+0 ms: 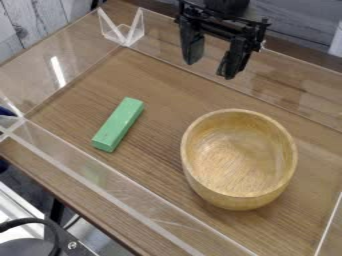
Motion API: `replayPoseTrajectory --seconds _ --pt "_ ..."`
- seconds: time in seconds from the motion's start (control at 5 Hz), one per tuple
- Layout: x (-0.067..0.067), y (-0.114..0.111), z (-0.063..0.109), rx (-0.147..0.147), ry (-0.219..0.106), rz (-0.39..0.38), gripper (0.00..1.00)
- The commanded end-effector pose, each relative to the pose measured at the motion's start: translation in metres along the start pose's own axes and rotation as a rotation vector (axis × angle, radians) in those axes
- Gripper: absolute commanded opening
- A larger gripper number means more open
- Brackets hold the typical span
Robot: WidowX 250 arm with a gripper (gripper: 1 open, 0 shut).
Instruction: Put the green block in the brown bowl
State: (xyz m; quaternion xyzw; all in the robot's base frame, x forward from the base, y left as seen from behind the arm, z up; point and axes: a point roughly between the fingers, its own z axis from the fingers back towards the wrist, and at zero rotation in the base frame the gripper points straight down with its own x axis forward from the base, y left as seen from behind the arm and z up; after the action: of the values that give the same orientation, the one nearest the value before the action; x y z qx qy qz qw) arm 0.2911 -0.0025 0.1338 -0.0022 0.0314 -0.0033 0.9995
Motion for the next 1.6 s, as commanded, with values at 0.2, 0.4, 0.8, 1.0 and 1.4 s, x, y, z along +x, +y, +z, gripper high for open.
replayPoseTrajectory --seconds 0.2,0.4,0.8,1.0,1.4 --pt "-0.025 0.031 -0.012 0.01 0.018 0.018 1.0" --pt "-0.049 0.056 -0.019 0.011 0.0 0.037 1.0" --pt "-0.07 0.101 -0.039 0.024 -0.01 0.075 1.0" --pt "-0.07 0.11 -0.049 0.031 -0.005 0.077 1.0" --pt "-0.062 0.121 -0.066 0.03 -0.014 0.077 1.0"
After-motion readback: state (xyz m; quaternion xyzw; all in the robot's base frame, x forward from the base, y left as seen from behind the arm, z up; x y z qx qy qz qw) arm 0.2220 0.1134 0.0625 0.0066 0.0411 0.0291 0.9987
